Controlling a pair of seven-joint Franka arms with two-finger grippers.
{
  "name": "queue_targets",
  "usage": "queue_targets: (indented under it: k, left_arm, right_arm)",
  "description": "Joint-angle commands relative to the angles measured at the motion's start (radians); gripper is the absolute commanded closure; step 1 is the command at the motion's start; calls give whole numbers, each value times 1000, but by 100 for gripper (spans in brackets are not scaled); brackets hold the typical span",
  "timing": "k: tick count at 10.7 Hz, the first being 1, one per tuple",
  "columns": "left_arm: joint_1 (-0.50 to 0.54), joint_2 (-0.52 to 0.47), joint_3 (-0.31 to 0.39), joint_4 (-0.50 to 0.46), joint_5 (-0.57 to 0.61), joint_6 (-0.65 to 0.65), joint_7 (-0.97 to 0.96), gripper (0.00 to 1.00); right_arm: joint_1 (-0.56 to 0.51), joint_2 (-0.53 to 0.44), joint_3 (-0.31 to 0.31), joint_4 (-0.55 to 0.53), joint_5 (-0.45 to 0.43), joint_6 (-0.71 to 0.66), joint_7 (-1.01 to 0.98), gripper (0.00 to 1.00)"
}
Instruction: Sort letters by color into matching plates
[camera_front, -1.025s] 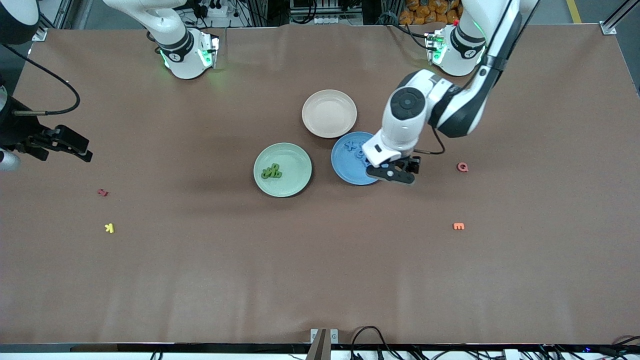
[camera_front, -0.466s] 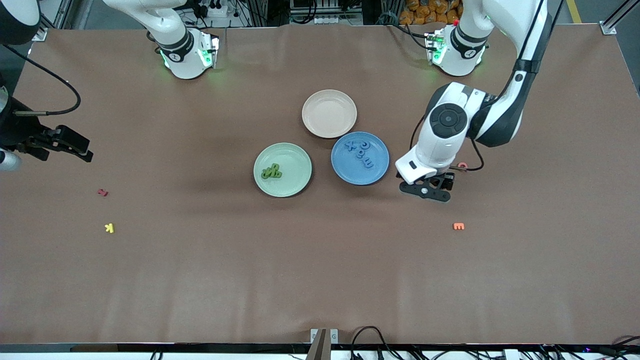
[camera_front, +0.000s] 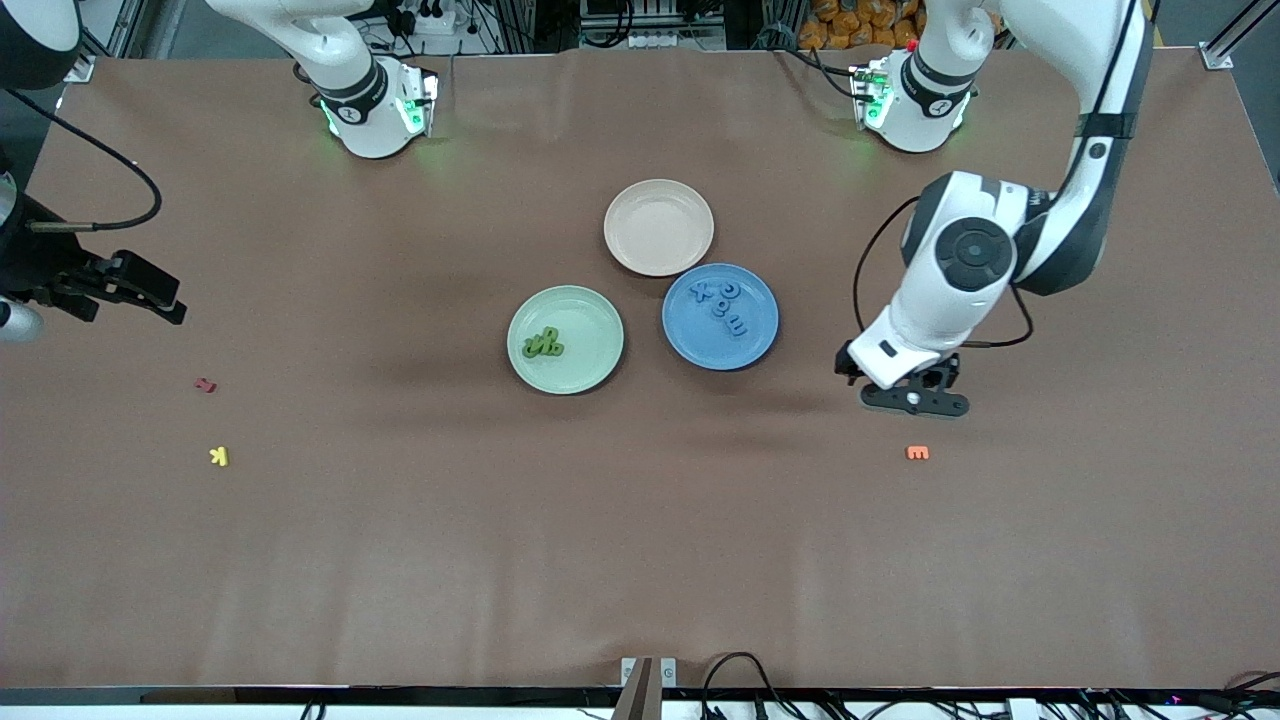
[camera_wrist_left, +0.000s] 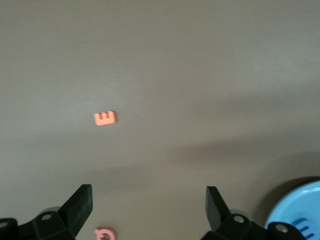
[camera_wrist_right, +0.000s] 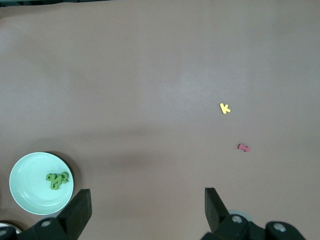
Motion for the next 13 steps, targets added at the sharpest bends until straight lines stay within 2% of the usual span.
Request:
queue_targets:
  k: [1, 5, 7, 11, 13]
  left_arm:
    - [-3, -44, 66, -4, -33, -37, 76, 0]
    - [-3, -133, 190, -1, -143, -83, 221, 0]
    - [-3, -153, 222, 14, -185, -112, 252, 0]
    - [34, -145, 213, 158, -168, -278, 249, 0]
    - [147, -140, 103, 228, -168, -359, 249, 0]
  right_arm:
    - [-5, -4, 8, -1, -14, -4, 1, 0]
    - [-5, -4, 8, 0, -14, -4, 1, 0]
    - [-5, -4, 8, 0, -14, -4, 2, 0]
    - [-6, -5, 8, 5, -14, -7, 2, 0]
    - [-5, -5, 8, 5, -14, -7, 2, 0]
